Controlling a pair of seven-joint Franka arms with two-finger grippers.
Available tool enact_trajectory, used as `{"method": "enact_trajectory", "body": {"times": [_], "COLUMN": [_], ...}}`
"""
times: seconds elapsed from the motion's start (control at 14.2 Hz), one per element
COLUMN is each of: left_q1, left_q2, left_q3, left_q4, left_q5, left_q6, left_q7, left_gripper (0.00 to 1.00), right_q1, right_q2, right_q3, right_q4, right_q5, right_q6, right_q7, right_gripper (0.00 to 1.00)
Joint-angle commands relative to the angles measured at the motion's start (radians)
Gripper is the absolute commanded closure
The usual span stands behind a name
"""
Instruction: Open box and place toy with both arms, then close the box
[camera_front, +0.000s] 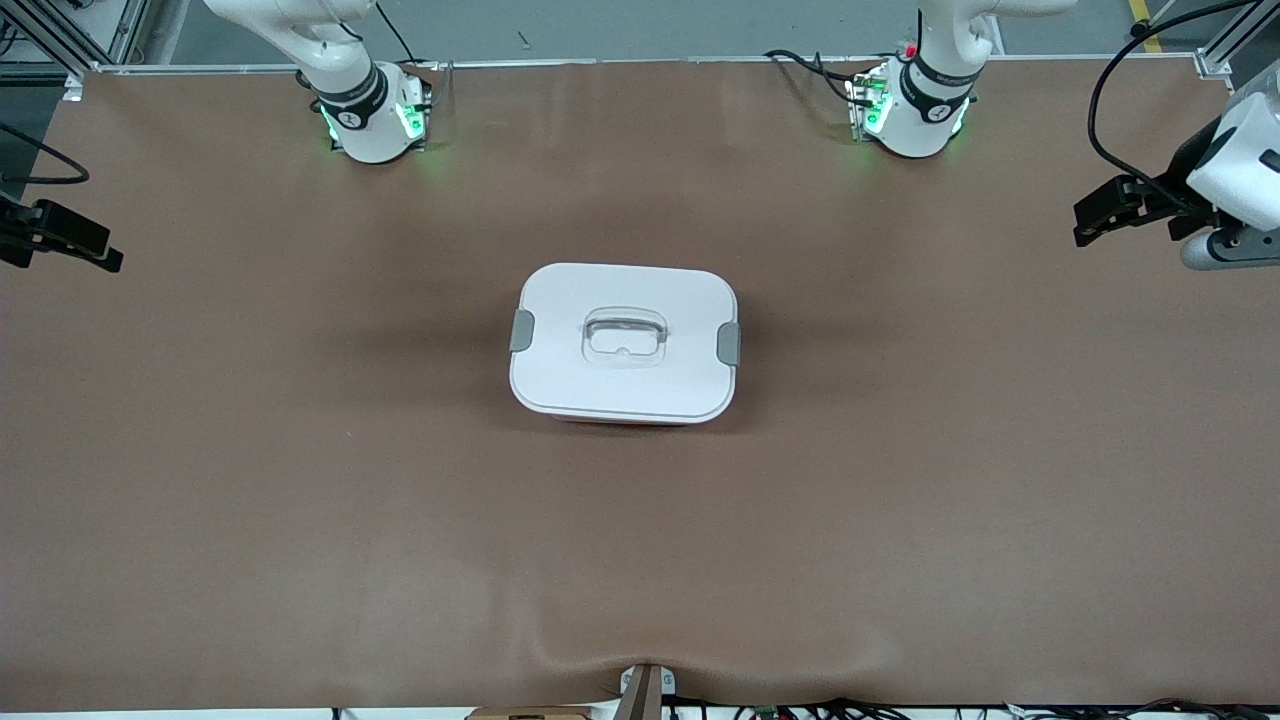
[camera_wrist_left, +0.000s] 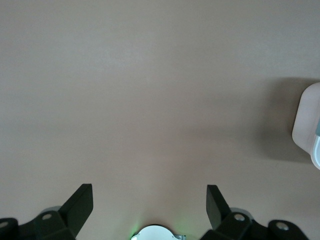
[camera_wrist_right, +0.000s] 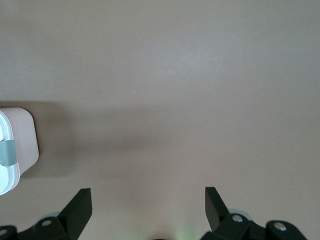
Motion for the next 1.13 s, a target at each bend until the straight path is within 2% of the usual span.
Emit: {"method": "enact_trajectory", "body": {"times": [0.0,0.21,1.06], "left_q1": [0.001,0.001,0.0], "left_q2": [-0.013,-0.013,-0.002], "left_q3": [0.007,0.008,0.008], "left_q4": [0.003,0.008,0.048], "left_q5": [-0.02,-0.063,-0.064], "left_q6": [0.002,0.011,0.005], "left_q7": [0.056,0.079,0.073], "left_gripper": [0.0,0.0,0.0], "right_q1": [-0.009,-0.011,-0.006], "right_q2": [-0.006,-0.006,-0.006], "right_q3": [0.001,-0.01,-0.01], "right_q4": [0.011,0.011,0.012], "right_q5": [-0.008,-0.005,0.001], "right_q6": [-0.013,-0.014,-0.014], "right_q7": [-0.013,-0.015,-0.013], "right_gripper": [0.0,0.0,0.0]}}
